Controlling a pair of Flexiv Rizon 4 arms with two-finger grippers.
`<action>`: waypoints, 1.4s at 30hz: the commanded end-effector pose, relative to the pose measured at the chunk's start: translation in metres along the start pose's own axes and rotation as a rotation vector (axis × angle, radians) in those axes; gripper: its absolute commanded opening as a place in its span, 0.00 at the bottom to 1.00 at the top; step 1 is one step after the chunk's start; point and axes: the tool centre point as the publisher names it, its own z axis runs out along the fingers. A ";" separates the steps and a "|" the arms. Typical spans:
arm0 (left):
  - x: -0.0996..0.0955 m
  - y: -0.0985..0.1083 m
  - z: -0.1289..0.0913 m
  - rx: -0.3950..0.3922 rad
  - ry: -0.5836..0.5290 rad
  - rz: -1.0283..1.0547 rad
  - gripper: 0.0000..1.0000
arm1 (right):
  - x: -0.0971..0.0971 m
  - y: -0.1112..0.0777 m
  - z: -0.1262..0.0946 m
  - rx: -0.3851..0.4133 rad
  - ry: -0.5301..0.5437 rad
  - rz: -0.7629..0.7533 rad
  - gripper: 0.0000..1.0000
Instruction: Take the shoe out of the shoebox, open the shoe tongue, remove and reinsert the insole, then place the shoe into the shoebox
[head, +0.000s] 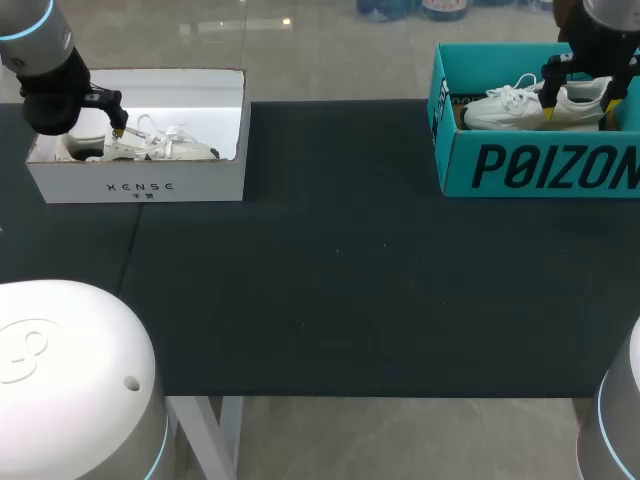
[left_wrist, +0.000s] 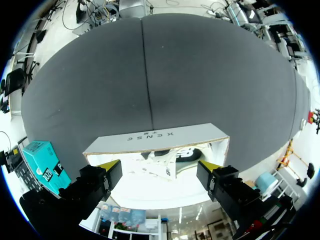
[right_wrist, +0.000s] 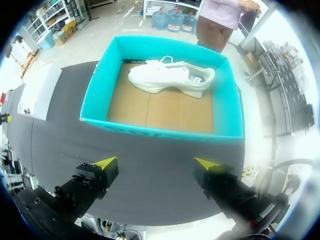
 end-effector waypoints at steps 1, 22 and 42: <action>0.000 -0.001 -0.001 -0.001 0.003 0.001 1.00 | -0.010 0.050 0.033 0.053 -0.029 0.044 1.00; 0.000 -0.001 -0.001 -0.001 0.003 0.001 1.00 | -0.081 0.128 0.081 0.084 -0.135 0.056 1.00; 0.000 -0.001 -0.001 -0.001 0.003 0.001 1.00 | -0.081 0.128 0.081 0.084 -0.135 0.056 1.00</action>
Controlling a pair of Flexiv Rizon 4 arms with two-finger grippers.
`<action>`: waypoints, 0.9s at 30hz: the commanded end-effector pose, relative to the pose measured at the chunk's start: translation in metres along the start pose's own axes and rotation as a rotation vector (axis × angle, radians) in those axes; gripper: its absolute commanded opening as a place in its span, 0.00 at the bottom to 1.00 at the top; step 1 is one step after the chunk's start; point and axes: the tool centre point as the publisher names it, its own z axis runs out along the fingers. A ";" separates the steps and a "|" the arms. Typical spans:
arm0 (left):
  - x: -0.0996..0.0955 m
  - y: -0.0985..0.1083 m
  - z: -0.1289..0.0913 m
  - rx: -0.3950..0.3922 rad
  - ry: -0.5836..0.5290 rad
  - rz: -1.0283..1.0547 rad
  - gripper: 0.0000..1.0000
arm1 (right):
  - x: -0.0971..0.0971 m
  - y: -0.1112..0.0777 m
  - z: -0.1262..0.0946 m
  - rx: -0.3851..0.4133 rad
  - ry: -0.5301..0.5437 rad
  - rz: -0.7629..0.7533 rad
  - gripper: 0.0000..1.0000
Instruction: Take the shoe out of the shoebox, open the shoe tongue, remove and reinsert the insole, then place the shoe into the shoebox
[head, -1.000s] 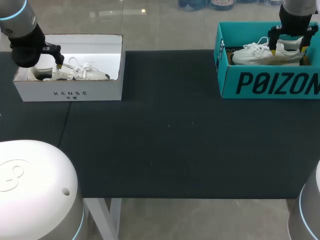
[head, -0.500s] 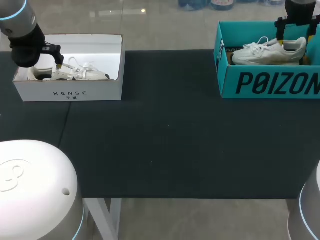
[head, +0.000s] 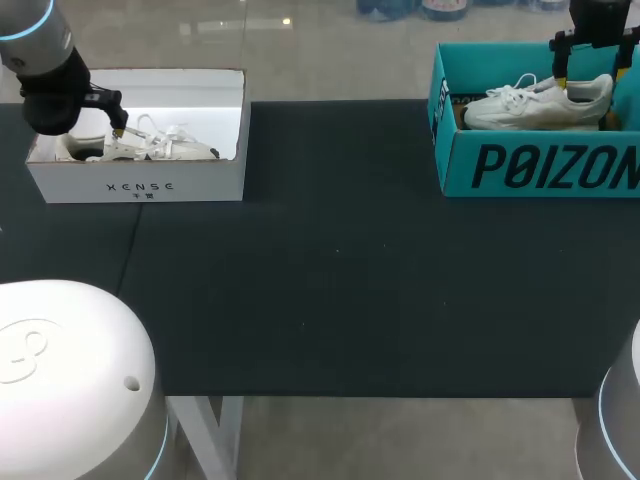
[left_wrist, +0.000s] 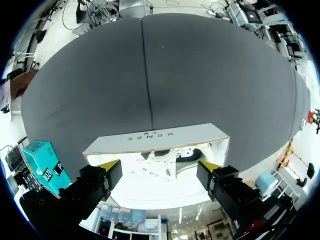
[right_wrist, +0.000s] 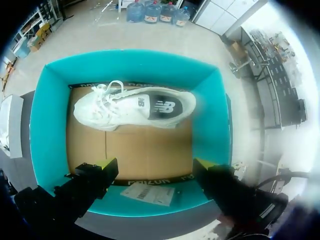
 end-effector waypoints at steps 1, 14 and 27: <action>0.000 -0.001 -0.001 -0.001 0.003 0.000 1.00 | 0.000 0.001 0.000 0.002 0.000 0.001 1.00; 0.000 -0.001 -0.001 -0.001 0.003 0.000 1.00 | -0.015 0.014 0.007 -0.008 -0.008 -0.005 1.00; 0.000 -0.001 -0.001 -0.001 0.003 0.000 1.00 | -0.049 0.047 0.045 -0.025 0.032 -0.020 1.00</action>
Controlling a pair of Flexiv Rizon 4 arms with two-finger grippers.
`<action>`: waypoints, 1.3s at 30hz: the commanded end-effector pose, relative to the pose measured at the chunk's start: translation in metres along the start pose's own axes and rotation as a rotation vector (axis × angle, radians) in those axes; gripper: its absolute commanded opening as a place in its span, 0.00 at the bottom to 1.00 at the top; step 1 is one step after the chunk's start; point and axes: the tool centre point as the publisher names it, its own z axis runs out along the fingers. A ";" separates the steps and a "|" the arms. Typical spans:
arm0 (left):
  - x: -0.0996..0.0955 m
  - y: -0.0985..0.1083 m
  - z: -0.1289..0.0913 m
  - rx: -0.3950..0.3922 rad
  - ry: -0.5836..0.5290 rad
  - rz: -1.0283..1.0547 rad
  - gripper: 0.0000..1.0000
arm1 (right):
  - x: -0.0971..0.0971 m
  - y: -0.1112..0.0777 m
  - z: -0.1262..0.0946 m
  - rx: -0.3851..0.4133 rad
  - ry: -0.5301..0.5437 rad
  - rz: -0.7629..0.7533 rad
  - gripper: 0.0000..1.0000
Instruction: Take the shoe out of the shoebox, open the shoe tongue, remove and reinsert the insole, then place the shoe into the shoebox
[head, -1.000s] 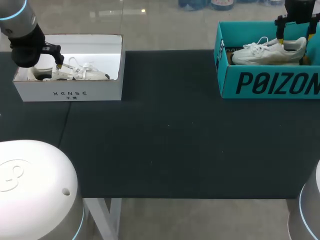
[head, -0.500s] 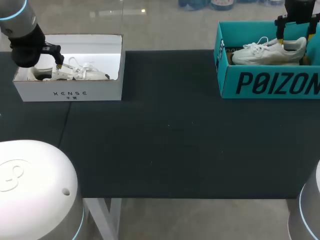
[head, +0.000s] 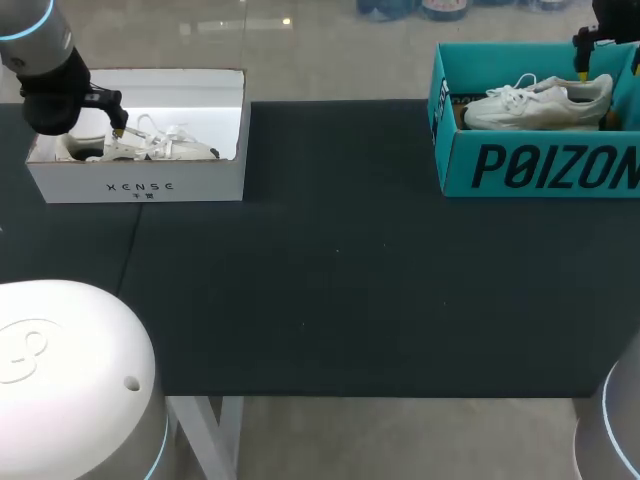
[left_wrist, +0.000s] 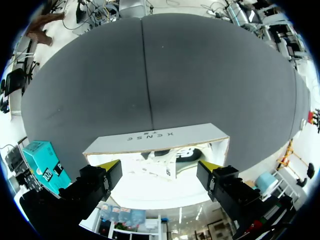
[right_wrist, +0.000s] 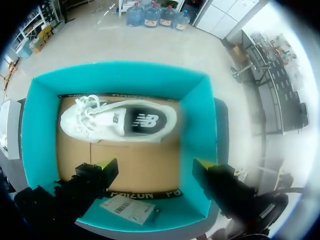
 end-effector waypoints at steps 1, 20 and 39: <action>0.000 -0.001 -0.001 -0.001 0.003 0.000 1.00 | -0.004 0.018 0.026 0.018 0.013 -0.003 1.00; 0.000 -0.001 -0.001 -0.001 0.003 0.000 1.00 | -0.020 0.053 0.062 -0.003 0.008 -0.024 1.00; 0.000 -0.001 -0.001 -0.001 0.003 0.000 1.00 | -0.018 0.058 0.079 0.028 0.030 -0.036 1.00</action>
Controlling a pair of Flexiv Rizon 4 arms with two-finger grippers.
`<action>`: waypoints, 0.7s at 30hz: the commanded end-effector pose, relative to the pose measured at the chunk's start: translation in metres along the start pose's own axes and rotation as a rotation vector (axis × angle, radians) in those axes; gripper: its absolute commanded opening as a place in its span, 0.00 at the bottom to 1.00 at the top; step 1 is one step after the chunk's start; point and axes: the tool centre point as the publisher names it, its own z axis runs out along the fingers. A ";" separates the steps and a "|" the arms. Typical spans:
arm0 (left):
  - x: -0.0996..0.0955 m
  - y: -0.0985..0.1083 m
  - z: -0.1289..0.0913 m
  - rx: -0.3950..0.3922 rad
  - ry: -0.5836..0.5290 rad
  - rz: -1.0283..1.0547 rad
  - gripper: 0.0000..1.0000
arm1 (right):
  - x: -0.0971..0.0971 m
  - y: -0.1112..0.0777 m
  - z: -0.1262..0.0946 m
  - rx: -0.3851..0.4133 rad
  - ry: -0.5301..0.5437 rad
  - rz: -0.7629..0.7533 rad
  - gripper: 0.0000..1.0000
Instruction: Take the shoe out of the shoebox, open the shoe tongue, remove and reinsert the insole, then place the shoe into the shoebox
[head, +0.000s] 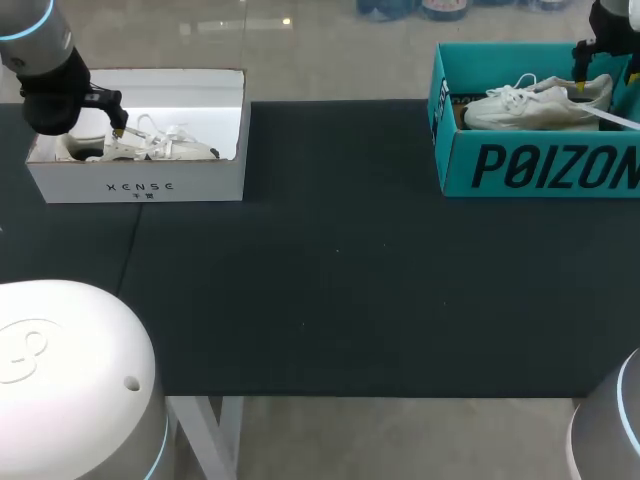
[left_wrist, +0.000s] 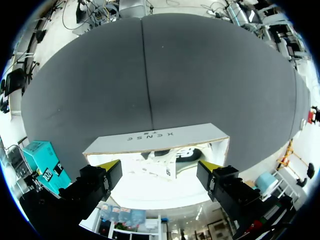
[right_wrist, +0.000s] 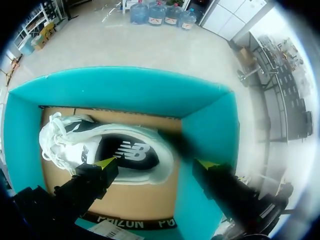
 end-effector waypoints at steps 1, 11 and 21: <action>0.000 -0.001 -0.001 -0.001 0.003 0.001 1.00 | -0.002 0.010 0.006 0.024 0.005 -0.003 1.00; 0.000 -0.001 -0.001 -0.001 0.003 0.001 1.00 | -0.007 0.009 0.014 0.032 -0.008 0.006 0.06; 0.000 -0.001 -0.001 -0.001 0.003 0.001 1.00 | -0.007 0.009 0.014 0.022 -0.026 0.010 0.00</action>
